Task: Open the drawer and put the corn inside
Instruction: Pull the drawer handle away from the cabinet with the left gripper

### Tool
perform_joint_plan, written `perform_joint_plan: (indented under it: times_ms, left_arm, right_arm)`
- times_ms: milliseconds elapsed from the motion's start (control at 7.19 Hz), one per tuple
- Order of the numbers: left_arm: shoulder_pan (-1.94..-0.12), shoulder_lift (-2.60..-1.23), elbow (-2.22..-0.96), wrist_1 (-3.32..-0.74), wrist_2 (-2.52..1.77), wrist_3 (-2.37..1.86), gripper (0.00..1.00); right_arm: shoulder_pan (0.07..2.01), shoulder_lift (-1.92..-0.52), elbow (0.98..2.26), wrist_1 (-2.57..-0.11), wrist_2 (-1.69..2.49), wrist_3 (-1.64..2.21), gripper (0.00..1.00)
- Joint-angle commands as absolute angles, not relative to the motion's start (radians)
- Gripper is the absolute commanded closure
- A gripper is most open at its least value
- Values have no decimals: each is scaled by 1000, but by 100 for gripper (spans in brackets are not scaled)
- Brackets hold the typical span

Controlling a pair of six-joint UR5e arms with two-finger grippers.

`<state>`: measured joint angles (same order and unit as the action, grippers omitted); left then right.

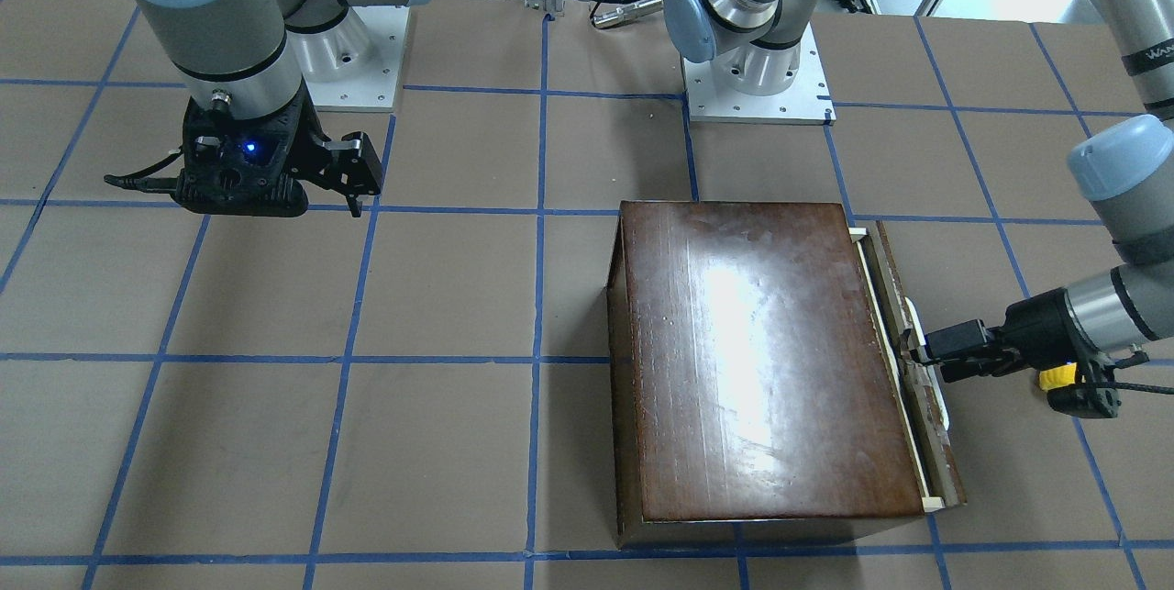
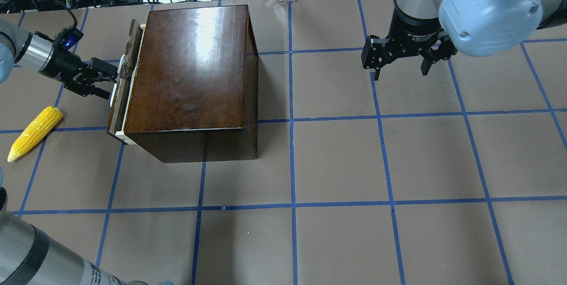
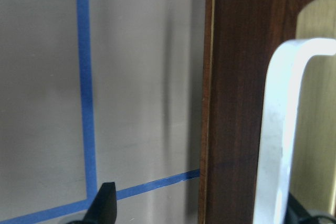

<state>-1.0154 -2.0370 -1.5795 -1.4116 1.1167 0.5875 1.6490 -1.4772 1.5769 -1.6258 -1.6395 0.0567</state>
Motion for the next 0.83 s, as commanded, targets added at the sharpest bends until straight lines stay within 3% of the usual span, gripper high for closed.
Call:
perform_joint_plan:
  times_ms: [0, 695]
  left_arm:
    - [-1006, -2036, -1578, -1411, 1117, 588, 0]
    - [-996, -2040, -1562, -1404, 1127, 594, 0]
  right_arm:
    - [1649, -1477, 1577, -1626, -1640, 57, 0]
    - [1649, -1477, 1577, -1626, -1640, 57, 0]
